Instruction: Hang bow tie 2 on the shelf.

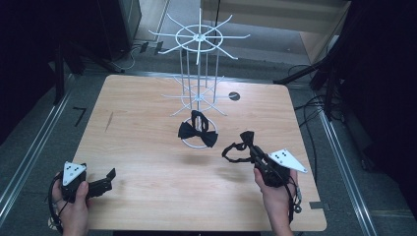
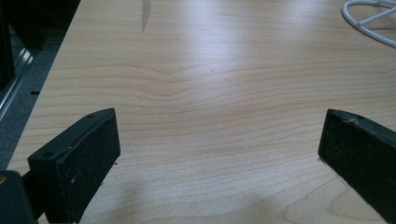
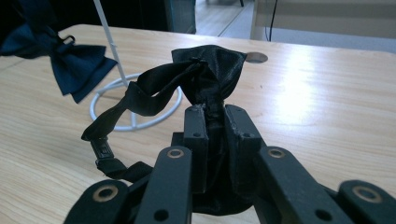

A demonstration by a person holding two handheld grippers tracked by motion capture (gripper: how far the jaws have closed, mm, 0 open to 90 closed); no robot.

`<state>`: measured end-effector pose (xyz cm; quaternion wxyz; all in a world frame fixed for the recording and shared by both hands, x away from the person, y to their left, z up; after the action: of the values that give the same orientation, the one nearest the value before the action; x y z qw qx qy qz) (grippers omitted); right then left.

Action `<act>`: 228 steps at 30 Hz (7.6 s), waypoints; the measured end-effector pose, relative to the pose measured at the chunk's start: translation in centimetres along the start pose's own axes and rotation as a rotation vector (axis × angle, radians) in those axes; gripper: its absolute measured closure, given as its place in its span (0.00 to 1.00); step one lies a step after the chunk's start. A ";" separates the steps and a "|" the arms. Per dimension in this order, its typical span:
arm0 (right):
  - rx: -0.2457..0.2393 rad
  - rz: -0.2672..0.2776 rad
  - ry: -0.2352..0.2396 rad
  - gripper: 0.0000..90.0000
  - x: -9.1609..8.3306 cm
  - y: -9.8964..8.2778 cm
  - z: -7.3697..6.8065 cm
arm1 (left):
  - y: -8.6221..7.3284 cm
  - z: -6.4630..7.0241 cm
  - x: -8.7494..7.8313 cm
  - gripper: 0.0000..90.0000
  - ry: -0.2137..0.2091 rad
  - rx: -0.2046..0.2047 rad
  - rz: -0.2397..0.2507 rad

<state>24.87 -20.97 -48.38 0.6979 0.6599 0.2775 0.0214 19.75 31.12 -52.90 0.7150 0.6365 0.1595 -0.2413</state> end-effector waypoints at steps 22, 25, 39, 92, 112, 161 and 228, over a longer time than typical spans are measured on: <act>0.006 0.076 0.023 0.90 -0.9 2.1 -0.8 | 0.0 0.0 0.0 0.00 -0.011 0.000 -0.001; 0.007 0.084 0.028 0.90 -0.9 2.4 -1.0 | 0.0 0.0 0.0 0.00 -0.011 0.000 -0.003; -0.006 0.125 0.040 0.90 -1.0 4.3 -1.7 | 0.0 0.0 0.0 0.00 -0.016 -0.003 0.001; 0.013 0.176 0.066 0.90 0.7 8.6 -2.9 | 0.0 -0.1 0.0 0.00 -0.018 -0.011 -0.001; 0.044 0.168 0.080 0.90 2.4 9.9 -3.1 | 0.0 -0.2 0.0 0.00 -0.024 -0.018 0.006; 0.108 0.037 0.101 0.89 8.3 6.3 -4.3 | 0.0 -0.2 -0.1 0.00 -0.025 -0.018 0.006; 0.088 -0.006 0.073 0.00 -0.3 -2.5 4.3 | 0.0 0.0 -0.1 0.00 -0.018 -0.001 0.002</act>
<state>25.57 -25.33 -50.67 0.6576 0.6881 0.3052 0.0310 19.66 31.16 -52.88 0.7169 0.6342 0.1527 -0.2461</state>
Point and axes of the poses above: each handheld gripper's, and its own axes: x roughly forward along the jaws, y roughly out of its top, z roughly to its right, the point moved 1 cm from there along x, roughly forward along the jaws, and after that the axes turned 5 degrees about -x, right-handed, at the moved point
